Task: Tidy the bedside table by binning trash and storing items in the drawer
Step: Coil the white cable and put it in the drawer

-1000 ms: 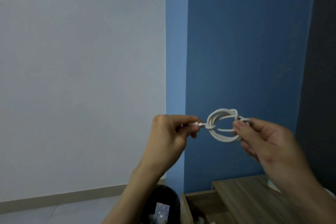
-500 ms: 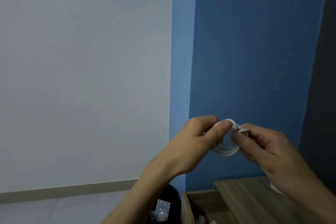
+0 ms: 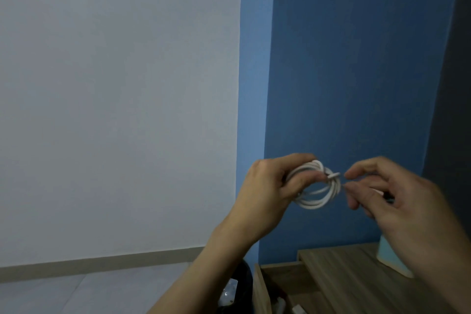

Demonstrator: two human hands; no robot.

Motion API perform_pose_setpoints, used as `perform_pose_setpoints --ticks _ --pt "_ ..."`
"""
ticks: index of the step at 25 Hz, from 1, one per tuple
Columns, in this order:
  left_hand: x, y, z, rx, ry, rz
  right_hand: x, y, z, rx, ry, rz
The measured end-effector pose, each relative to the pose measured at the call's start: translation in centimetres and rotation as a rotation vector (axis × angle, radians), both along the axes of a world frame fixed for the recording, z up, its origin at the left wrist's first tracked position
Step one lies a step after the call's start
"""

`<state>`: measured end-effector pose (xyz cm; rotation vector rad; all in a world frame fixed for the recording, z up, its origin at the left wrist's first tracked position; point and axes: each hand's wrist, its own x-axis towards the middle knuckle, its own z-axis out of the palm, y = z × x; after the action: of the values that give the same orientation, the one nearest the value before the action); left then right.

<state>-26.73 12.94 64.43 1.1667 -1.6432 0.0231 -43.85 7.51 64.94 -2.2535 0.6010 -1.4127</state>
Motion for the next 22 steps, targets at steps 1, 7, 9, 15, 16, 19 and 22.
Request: perform_pose_setpoints --ticks 1,7,9,15,16,19,22 --pt "0.0 0.1 0.0 0.004 0.027 -0.033 -0.2 -0.3 0.1 -0.005 -0.009 0.006" --pt "0.3 0.0 -0.6 0.014 0.08 -0.114 -0.8 0.0 -0.1 0.023 -0.052 0.061" --pt "0.2 -0.3 -1.0 0.01 0.085 -0.083 -0.8 0.4 -0.3 0.059 -0.107 0.136" --pt "0.0 -1.1 -1.9 0.029 0.099 -0.067 -1.2 -0.4 -1.2 0.495 -0.192 0.531" --pt "-0.1 -1.2 -2.1 0.037 0.11 -0.082 -1.0 -0.8 -1.3 0.532 -0.184 0.495" --pt "-0.6 -1.4 -2.1 0.054 0.133 -0.128 -0.7 -1.6 -1.2 0.483 -0.092 0.344" --pt "-1.1 -1.8 -2.1 0.054 0.098 -0.144 -0.3 -1.5 -1.0 0.285 0.08 0.28"
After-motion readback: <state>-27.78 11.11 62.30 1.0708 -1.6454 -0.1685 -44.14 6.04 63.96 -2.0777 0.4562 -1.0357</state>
